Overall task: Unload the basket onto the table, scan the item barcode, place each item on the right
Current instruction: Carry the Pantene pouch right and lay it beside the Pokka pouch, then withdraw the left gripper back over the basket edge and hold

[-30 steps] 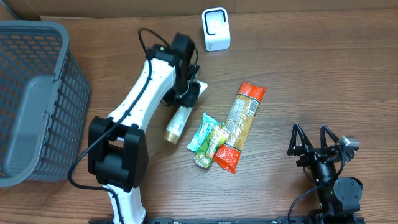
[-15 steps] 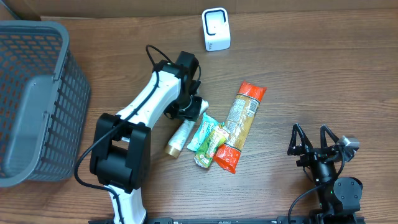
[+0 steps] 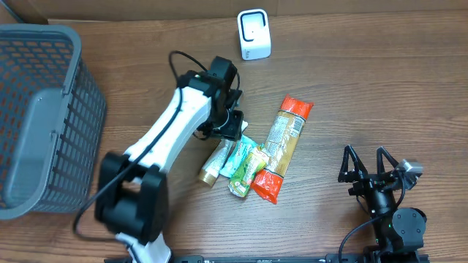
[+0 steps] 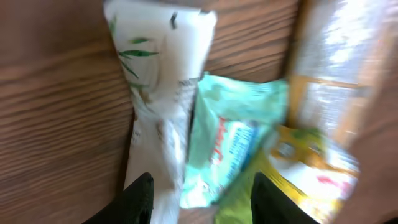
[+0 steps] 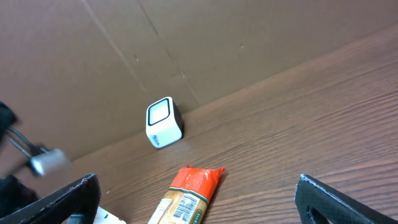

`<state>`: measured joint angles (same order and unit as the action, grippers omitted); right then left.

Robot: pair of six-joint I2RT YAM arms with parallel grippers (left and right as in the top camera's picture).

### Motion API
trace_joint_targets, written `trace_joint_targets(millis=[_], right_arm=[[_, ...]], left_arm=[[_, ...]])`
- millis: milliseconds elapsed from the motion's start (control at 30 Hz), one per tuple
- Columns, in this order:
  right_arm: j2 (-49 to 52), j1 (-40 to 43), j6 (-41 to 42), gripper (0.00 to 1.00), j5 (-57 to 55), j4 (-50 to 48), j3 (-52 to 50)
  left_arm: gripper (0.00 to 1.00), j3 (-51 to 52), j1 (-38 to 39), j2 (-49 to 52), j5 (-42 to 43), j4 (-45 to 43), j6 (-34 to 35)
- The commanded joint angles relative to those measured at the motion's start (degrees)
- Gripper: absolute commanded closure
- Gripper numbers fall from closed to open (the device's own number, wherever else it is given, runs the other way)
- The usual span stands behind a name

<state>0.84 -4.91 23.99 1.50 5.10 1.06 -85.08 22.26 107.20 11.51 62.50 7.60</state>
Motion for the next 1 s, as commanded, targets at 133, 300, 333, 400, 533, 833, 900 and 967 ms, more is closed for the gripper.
trace_joint_targets(millis=[133,300,333,400,533,833,900,967], right_arm=[[-0.61,-0.28,-0.07,0.0,0.07,-0.44,-0.61],[-0.61,-0.28,-0.07,0.0,0.07,-0.44,-0.61],[-0.61,-0.28,-0.07,0.0,0.07,-0.44,-0.61],[-0.61,-0.28,-0.07,0.0,0.07,-0.44,-0.61],[-0.61,-0.28,-0.07,0.0,0.07,-0.44,-0.61],[-0.61,-0.28,-0.07,0.0,0.07,-0.44,-0.61],[-0.61,-0.28,-0.07,0.0,0.07,-0.44,-0.61],[-0.61,-0.28,-0.07,0.0,0.07,-0.44,-0.61]], left_arm=[[0.55,-0.37,-0.11,-14.93,0.98,0.28,0.42],[0.35,-0.37,-0.33,-23.19,0.96,0.96,1.27],[0.3,-0.37,-0.5,-24.7,0.96,1.07,1.33],[0.22,-0.37,-0.79,-27.56,0.98,1.25,1.7],[0.0,-0.39,-2.1,-33.31,1.01,1.86,1.92],[0.0,-0.59,-10.16,-41.46,0.11,3.76,3.87],[0.0,-0.59,-12.85,-42.16,0.0,5.01,3.78],[0.0,-0.59,-15.19,-42.34,-0.92,6.47,3.78]])
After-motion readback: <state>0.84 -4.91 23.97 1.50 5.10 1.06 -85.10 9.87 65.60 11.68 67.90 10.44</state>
